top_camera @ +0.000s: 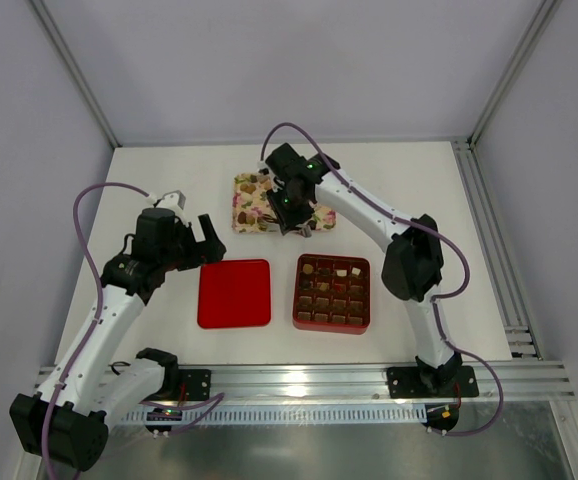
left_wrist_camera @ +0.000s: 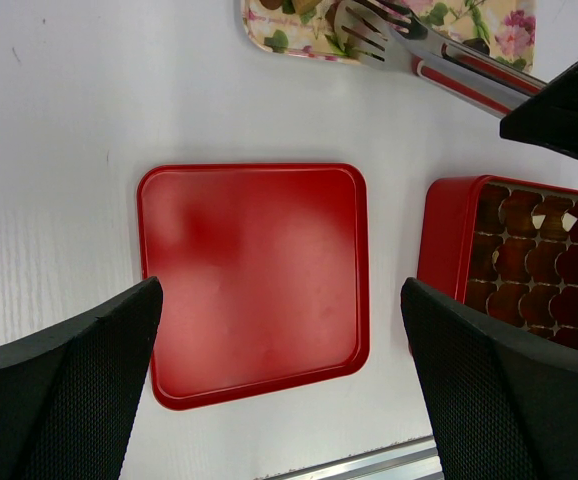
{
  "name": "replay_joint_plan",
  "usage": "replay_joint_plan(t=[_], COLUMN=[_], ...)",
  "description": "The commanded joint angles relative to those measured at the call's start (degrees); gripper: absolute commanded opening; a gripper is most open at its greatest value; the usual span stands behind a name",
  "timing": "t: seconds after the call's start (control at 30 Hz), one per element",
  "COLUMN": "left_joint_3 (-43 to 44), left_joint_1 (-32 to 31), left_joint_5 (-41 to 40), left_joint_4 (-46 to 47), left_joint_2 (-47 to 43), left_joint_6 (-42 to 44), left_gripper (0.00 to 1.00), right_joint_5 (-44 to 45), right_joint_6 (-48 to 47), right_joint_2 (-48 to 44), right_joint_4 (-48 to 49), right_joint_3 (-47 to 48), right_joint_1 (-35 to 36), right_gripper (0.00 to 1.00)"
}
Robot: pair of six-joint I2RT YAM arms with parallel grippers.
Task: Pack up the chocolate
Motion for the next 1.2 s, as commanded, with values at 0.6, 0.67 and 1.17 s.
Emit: replay_joint_plan(t=[0.6,0.67,1.17], left_joint_3=[1.49,1.49,1.49], left_joint_1=[0.3,0.3,0.39], left_joint_5=[0.42,0.51,2.35], left_joint_4=[0.56,0.56,0.91], left_joint_2=[-0.32,-0.32,-0.67], left_joint_6=[0.32,0.32,0.24], left_gripper=[1.0,1.0,1.0], right_joint_5=[0.02,0.37,7.05], right_joint_6=[2.82,3.18,11.7], right_joint_2=[-15.74,-19.24,-52.64], right_joint_4=[3.31,3.05,-2.57], right_joint_3=[-7.53,-9.98,-39.6], right_joint_1=[-2.91,-3.26,-4.23], right_gripper=[0.33,0.33,0.33])
